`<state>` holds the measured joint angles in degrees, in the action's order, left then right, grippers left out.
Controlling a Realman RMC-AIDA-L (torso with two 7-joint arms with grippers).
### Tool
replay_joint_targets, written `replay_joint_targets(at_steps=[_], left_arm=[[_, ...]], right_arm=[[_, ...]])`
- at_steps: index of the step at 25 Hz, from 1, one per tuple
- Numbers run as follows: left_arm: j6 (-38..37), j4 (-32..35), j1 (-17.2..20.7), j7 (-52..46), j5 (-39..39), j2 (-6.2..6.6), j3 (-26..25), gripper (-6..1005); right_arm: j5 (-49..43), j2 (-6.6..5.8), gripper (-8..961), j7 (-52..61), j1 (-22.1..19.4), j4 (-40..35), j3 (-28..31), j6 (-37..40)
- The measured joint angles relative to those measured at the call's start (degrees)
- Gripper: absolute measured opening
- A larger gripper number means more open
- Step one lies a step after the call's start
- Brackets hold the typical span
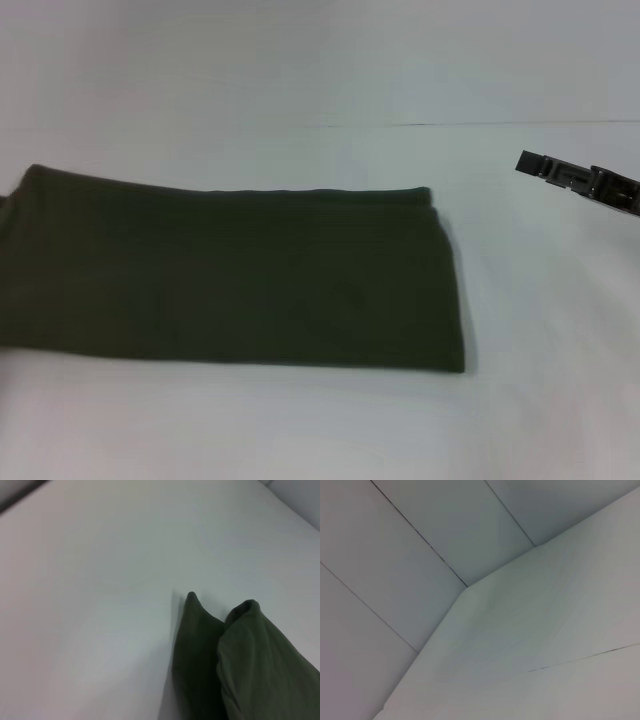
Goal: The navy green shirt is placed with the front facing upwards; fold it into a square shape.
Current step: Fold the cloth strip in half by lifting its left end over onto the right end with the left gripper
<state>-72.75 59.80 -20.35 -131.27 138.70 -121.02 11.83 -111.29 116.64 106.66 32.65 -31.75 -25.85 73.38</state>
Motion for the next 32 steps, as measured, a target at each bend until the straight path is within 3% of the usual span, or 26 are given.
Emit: replay_joint_targets(at_steps=[10,15,20,23,25,31,32], left_arm=[[-2.44,2.96,1.38,0.91,-2.30,0.31,-1.92,14],[-12.85,1.78,-1.18,6.50,-17.20,-0.91,-0.01,15],[-17.35,-4.32,-6.42,10.92,-32.45,-2.92,9.21,15],[-16.28,-13.82,-11.70,15.31,-39.46,-3.20,18.30,15],[-14.88,-20.95,-14.68,19.21,-41.64,-3.28,21.41,15],[-6.81,-47.76,-21.26,37.40,-43.36,-3.58,23.45,14],[-6.81,-47.76,-21.26,37.40,-43.36,-3.58,23.45,14]], right_arm=[[-0.25,0.17,901,-0.08,0.25,0.02,-0.09,0.10],[-0.25,0.09,900,-0.64,-0.65,0.17,-0.31,0.62],[-0.26,-0.46,900,-1.04,-1.56,0.51,-1.07,1.84],[-0.24,-0.82,901,-1.77,-2.06,0.53,-1.30,3.34],[-0.24,-1.08,901,-2.06,-2.36,0.46,-1.36,4.37],[-0.28,-2.38,900,-2.66,-3.52,0.59,-1.61,5.78],[-0.31,-2.76,900,-2.67,-3.82,0.59,-1.61,5.79]])
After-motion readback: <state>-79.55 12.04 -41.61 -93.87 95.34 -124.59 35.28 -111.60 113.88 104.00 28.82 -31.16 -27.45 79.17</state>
